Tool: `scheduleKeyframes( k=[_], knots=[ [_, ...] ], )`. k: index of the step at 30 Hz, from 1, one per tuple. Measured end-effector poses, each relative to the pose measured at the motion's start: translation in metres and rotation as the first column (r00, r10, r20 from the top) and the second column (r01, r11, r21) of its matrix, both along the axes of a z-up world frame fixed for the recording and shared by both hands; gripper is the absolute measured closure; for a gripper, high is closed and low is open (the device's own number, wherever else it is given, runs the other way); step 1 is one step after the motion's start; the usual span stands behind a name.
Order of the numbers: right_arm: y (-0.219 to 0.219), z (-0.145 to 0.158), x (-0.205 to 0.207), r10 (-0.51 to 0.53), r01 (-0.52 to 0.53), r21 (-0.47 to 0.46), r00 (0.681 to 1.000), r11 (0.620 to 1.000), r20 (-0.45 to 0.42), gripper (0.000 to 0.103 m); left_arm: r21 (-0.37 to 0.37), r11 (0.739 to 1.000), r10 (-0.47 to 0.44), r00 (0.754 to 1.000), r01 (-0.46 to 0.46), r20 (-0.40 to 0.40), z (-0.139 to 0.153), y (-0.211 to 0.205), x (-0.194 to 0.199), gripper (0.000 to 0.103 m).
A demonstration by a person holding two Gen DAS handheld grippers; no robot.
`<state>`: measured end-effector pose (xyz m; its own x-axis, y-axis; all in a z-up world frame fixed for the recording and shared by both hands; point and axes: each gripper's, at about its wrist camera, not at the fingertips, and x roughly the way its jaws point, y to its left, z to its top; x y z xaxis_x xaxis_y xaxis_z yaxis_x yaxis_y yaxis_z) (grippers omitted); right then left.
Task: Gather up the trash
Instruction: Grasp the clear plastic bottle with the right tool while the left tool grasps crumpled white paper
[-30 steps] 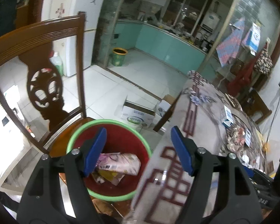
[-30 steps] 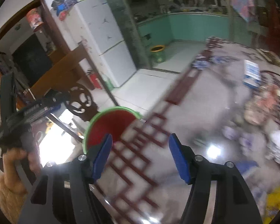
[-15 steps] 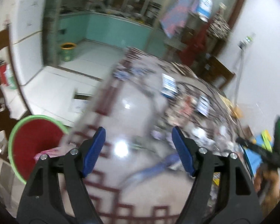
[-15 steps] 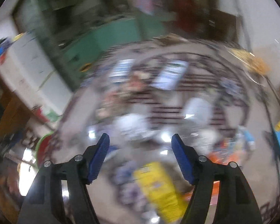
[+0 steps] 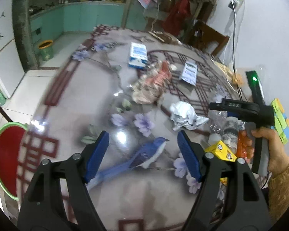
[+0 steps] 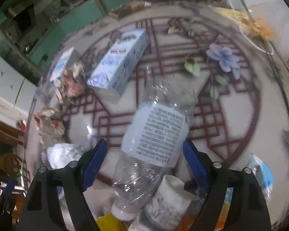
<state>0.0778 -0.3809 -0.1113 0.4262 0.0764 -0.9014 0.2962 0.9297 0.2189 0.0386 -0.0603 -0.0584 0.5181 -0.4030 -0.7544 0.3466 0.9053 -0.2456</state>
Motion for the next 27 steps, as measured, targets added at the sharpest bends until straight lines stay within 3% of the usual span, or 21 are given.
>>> scheduleKeyframes(
  k=[2,8,15,27],
  knots=[
    [0.001,-0.004,0.003,0.023,-0.023,0.019,1.000,1.000,0.004,0.042,-0.015,0.999,-0.029,0.999,0.029,-0.038,-0.005,-0.015,0.007,0.032],
    [-0.004,0.014,-0.001,0.021,-0.034,0.130,0.994,0.991,0.103,0.044,0.009,0.991,-0.130,0.990,0.130,-0.054,-0.015,-0.071,0.022,0.032],
    [-0.017,0.055,-0.021,-0.037,0.001,0.147,0.968,0.989,0.248,0.044,-0.043,0.993,-0.115,0.984,0.110,-0.138,-0.043,-0.103,0.051,0.032],
    [-0.007,0.052,-0.023,0.013,-0.040,0.109,0.972,0.993,0.233,0.044,-0.057,0.988,-0.149,0.979,0.142,-0.142,-0.059,-0.133,0.070,0.035]
  ],
)
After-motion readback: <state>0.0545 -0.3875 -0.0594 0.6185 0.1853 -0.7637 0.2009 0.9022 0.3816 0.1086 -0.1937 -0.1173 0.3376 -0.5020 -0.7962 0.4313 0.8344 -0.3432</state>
